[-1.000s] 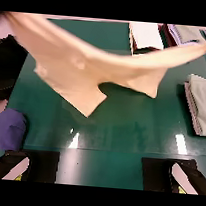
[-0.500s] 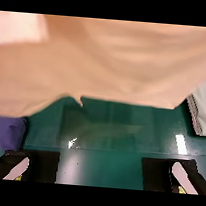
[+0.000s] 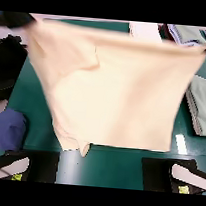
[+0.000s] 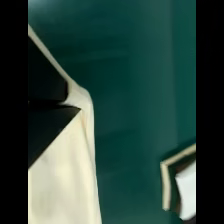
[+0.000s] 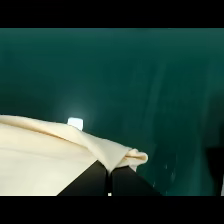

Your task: Fold the shirts.

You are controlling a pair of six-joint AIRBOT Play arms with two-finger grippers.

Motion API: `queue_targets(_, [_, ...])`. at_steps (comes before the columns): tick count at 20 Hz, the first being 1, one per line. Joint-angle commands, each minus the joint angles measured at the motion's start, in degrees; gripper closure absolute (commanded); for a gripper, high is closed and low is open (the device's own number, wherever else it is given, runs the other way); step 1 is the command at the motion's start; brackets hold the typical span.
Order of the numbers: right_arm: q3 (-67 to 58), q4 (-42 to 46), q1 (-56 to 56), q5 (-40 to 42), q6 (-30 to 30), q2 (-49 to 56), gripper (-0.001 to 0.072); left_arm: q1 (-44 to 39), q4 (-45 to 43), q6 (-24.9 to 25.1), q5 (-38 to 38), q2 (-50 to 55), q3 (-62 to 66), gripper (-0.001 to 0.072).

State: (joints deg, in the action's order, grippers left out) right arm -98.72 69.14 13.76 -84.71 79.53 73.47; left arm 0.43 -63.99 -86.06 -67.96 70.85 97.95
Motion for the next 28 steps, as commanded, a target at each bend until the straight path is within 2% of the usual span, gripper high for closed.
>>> queue_targets(1, [4.39, 4.81, -5.99, 1.29, 1.9, 11.74, 0.0699, -0.09, 1.29, 1.07, -2.21, 13.57, -3.5, 0.0682])
queue_targets(6, [-6.58, 2.8, -6.82, 3.48, 3.54, 25.31, 0.0699, 0.09, 1.79, 1.29, 7.04, 23.76, -3.04, 0.0682])
queue_targets(8, [-9.86, 2.54, -6.78, 3.45, 3.41, 26.86, 0.0699, 0.55, 1.36, 3.15, 6.97, 23.89, -2.95, 0.0682])
queue_targets(10, [-10.01, 3.13, -6.69, 1.84, 2.71, 26.25, 0.0699, 1.46, 0.87, 5.75, 2.67, 23.89, -2.67, 0.0682])
queue_targets(13, [-3.63, 3.1, -6.67, 1.05, 1.09, 22.86, 0.0699, 2.47, -2.45, 5.7, -3.76, 23.91, -4.17, 0.0682])
queue_targets(17, [9.44, 2.43, -6.95, 6.32, 1.03, 18.67, 0.0698, 2.47, -1.51, 5.64, -2.97, 23.91, -10.75, 0.0682])
queue_targets(20, [15.19, 2.34, -6.95, 7.26, 2.16, 17.66, 0.069, 2.47, -1.62, 5.29, -2.21, 23.91, -15.26, 0.0677])
queue_targets(21, [15.85, 2.34, -6.95, 7.26, 2.16, 17.64, 0.0532, 2.47, -1.66, 5.22, -2.32, 23.89, -15.52, 0.045])
queue_targets(22, [15.85, 2.32, -6.95, 7.1, 2.62, 17.62, 0.0297, 2.49, -1.62, 4.2, -2.64, 23.71, -15.26, 0.0143])
queue_targets(23, [15.85, 2.03, -6.95, 6.8, 2.73, 17.11, 0.0296, 2.6, -1.66, 3.5, -3.5, 23.02, -14.91, 0.017])
queue_targets(25, [15.87, 0.9, -6.4, 6.32, 2.64, 14.38, 0.0301, 2.58, -3.32, 2.93, -4.94, 19.34, -15.13, 0.017])
queue_targets(28, [17.59, 0.87, -6.43, 5.62, 2.47, 7.61, 0.0301, 2.58, -7.93, 0.72, -5.31, 8.9, -23.67, 0.0169])
